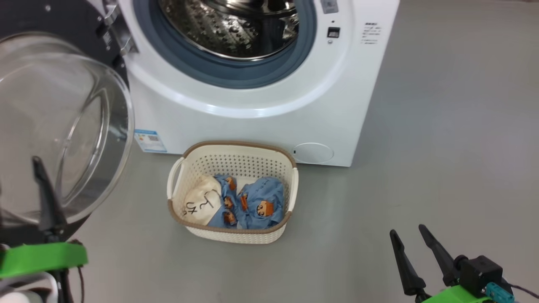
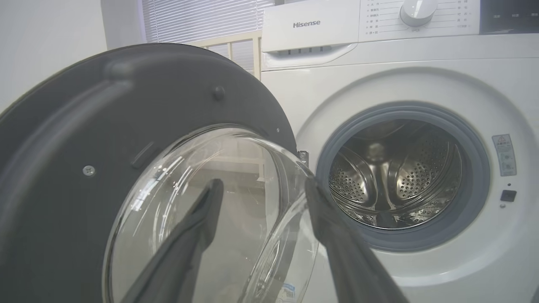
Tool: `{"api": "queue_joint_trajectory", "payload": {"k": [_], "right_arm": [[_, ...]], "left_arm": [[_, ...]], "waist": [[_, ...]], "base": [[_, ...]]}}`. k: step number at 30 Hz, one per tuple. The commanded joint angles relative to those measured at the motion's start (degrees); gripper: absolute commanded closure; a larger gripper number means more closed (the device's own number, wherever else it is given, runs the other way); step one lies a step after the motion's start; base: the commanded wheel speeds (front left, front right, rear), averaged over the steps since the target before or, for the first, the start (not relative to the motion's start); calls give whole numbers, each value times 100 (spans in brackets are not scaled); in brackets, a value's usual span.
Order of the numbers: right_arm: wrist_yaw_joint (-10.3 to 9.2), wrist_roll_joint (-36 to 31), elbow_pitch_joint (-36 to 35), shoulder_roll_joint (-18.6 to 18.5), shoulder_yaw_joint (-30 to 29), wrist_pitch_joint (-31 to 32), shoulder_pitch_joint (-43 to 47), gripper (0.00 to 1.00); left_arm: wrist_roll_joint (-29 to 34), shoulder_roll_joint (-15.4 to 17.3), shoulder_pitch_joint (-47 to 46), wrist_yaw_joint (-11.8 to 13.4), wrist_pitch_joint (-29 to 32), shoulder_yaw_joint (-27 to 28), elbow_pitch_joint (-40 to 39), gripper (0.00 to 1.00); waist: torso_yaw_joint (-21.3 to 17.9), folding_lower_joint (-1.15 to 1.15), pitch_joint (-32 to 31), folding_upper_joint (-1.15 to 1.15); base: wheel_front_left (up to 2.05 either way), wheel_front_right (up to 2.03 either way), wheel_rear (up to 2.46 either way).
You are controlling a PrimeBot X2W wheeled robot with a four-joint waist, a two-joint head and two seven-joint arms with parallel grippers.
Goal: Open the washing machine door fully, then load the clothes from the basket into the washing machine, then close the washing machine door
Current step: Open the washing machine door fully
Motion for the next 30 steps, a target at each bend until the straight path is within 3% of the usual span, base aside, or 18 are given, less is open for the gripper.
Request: {"api": "queue_joint_trajectory", "payload": {"k": [1,13,30], "right_arm": [[9,43,-110,5,160,-70,-1,0],[9,24,-276,113,106,-73,142,0],[9,-138,-652,193,47,-74,376,0]], "left_arm": [[55,133,-21,-9,-29,145,-178,0],[-20,-54,882,3,25,-416,-151,0],[-162,-121,1834,370,-25,-842,86,0]], "waist": [[-157,0,-123,0],[-574,0,-340,0],[-966,0,-695,0]], "base": [[0,0,0],[0,0,0],[0,0,0]]}}
